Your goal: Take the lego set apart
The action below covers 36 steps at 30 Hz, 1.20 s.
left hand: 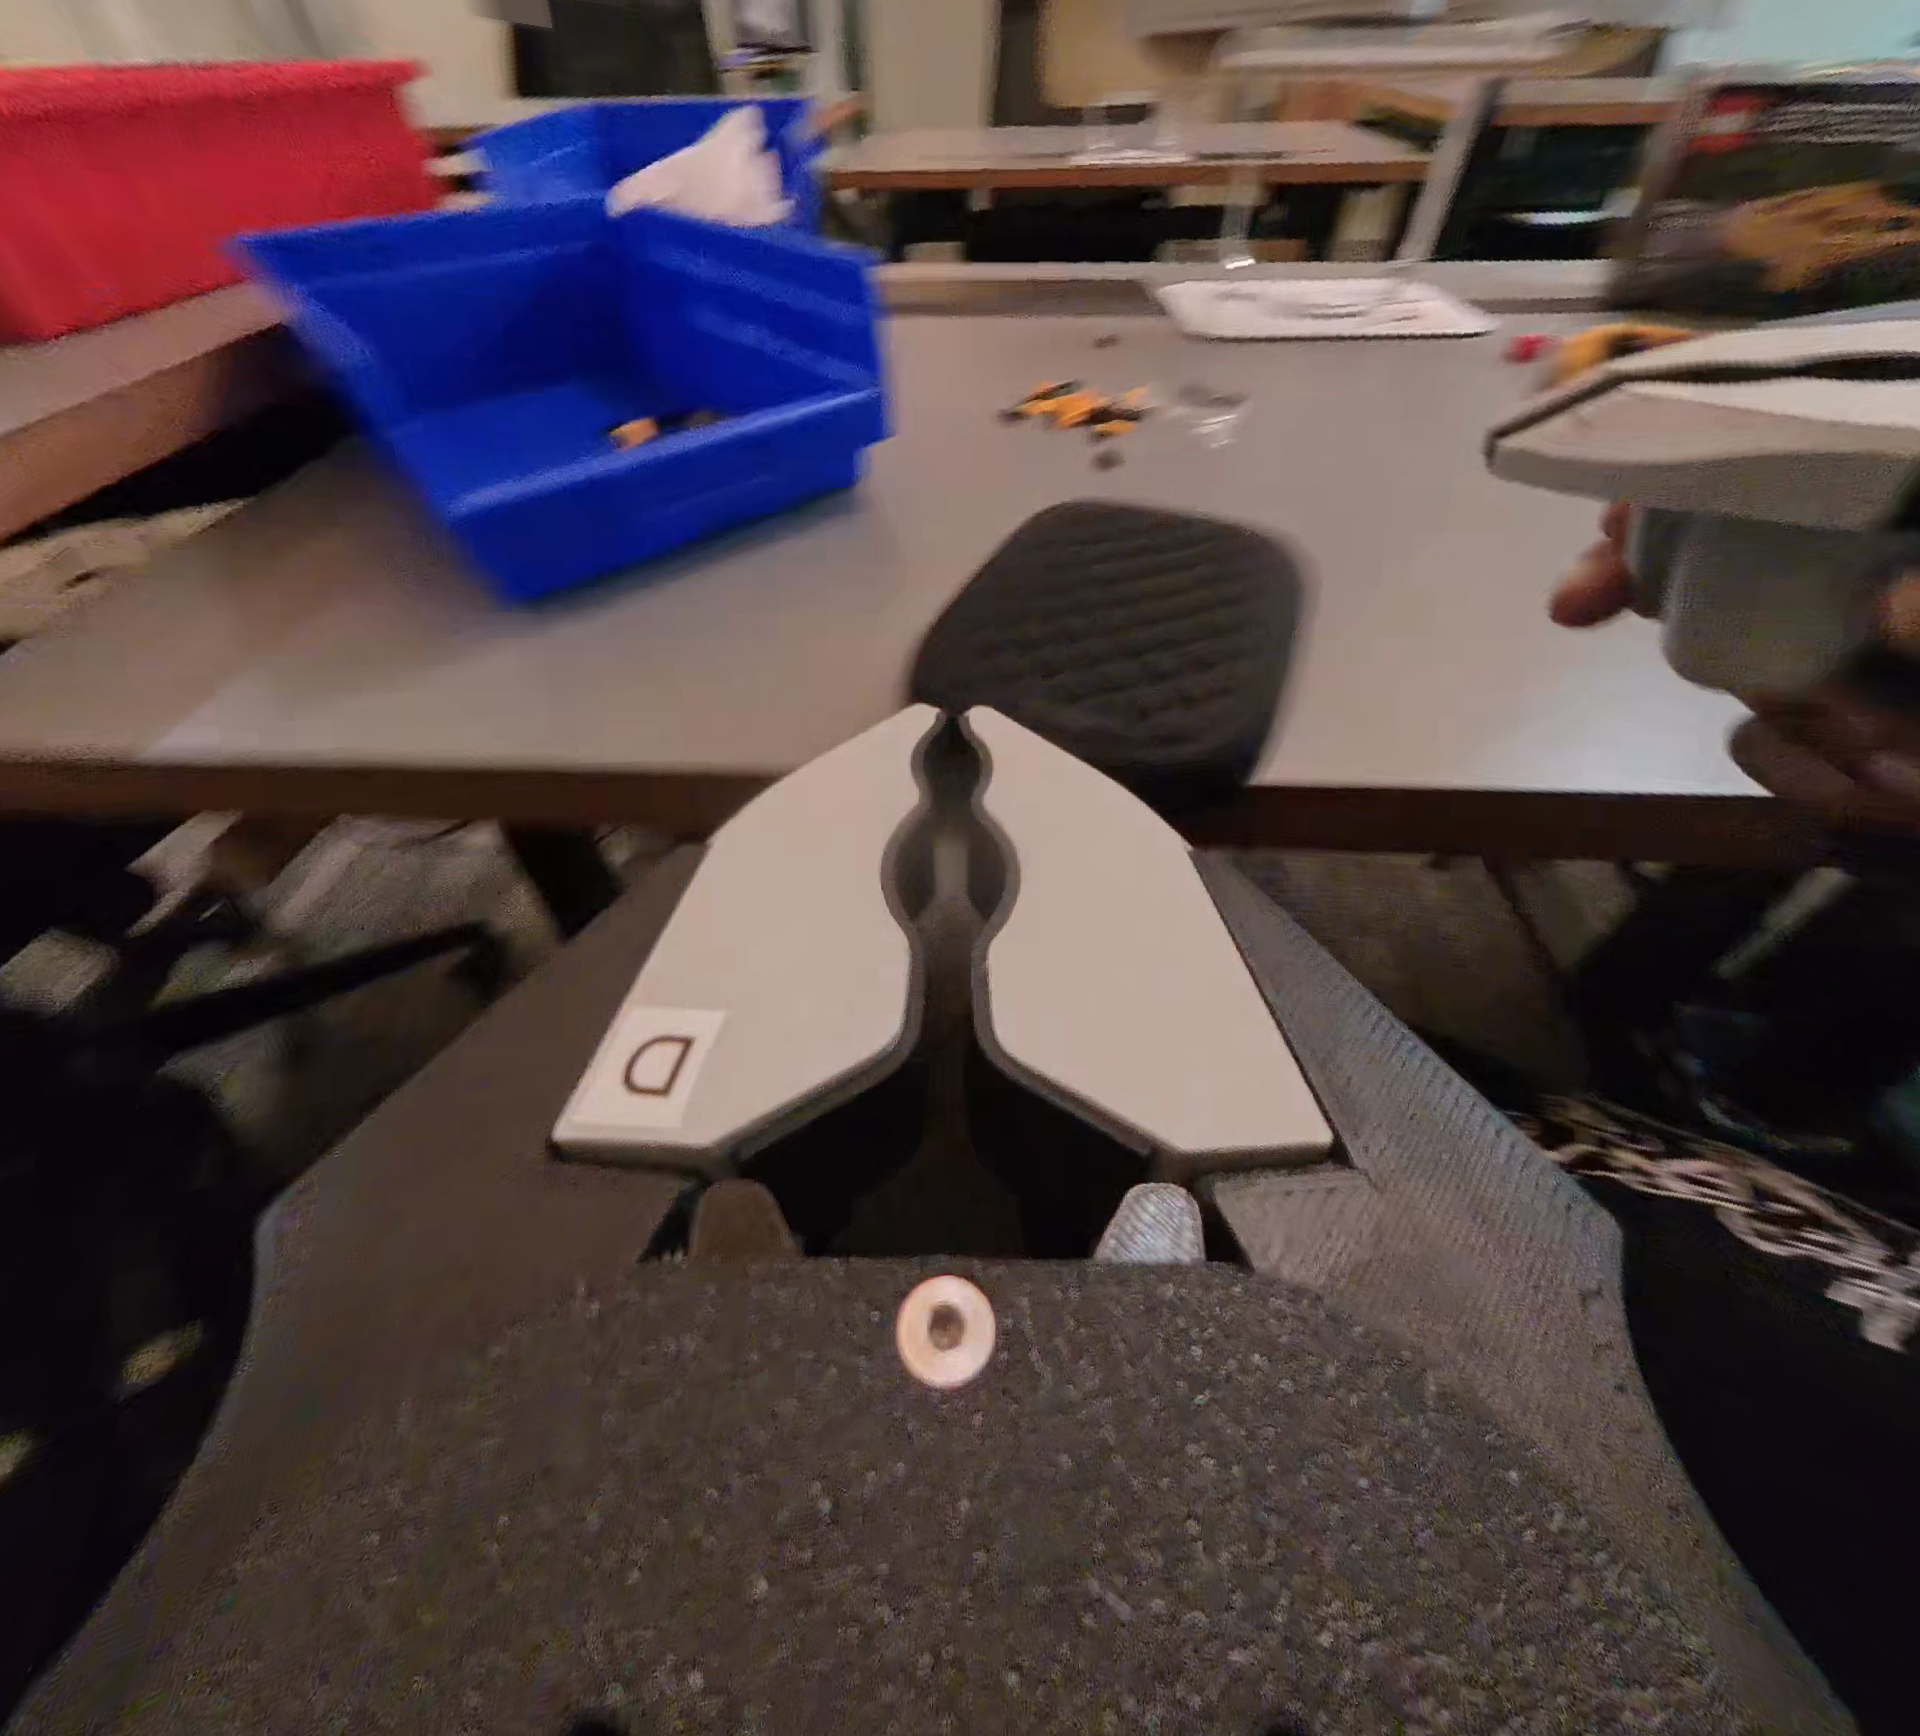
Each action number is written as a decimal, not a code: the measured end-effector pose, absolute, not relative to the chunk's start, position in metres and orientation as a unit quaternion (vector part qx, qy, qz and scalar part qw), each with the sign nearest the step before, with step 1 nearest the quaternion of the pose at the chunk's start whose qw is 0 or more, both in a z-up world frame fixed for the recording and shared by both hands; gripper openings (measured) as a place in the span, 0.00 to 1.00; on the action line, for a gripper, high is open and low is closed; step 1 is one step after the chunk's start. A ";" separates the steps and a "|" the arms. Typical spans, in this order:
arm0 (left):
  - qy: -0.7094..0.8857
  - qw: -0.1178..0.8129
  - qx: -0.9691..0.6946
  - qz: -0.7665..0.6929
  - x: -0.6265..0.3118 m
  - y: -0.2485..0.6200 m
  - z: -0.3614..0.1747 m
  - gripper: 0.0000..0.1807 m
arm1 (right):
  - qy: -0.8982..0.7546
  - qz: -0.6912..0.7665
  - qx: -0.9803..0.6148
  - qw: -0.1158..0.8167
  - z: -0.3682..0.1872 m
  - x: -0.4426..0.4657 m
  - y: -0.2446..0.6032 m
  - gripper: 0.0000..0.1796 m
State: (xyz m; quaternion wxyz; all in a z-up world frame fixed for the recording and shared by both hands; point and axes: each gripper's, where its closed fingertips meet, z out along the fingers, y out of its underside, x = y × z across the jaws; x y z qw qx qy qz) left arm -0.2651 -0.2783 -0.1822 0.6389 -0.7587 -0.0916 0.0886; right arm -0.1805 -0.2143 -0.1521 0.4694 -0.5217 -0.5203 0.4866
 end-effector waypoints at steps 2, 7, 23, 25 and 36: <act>-0.150 0.629 -0.751 0.136 -0.311 -0.306 -0.206 0.00 | -0.565 0.503 -0.486 0.438 -0.173 -0.232 -0.263 0.02; -0.272 0.632 -0.690 0.224 -0.434 -0.384 -0.242 0.00 | -0.613 0.549 -0.437 0.361 -0.223 -0.378 -0.368 0.01; -0.416 0.546 -0.654 0.318 -0.665 -0.629 -0.159 0.00 | -0.687 0.575 -0.324 0.304 -0.134 -0.667 -0.524 0.00; -0.441 0.549 -0.645 0.297 -0.678 -0.635 -0.115 0.00 | -0.699 0.579 -0.319 0.271 -0.089 -0.687 -0.522 0.00; -0.436 0.608 -0.623 0.230 -0.856 -0.676 0.027 0.00 | -0.700 0.584 -0.317 0.262 0.075 -0.831 -0.573 0.00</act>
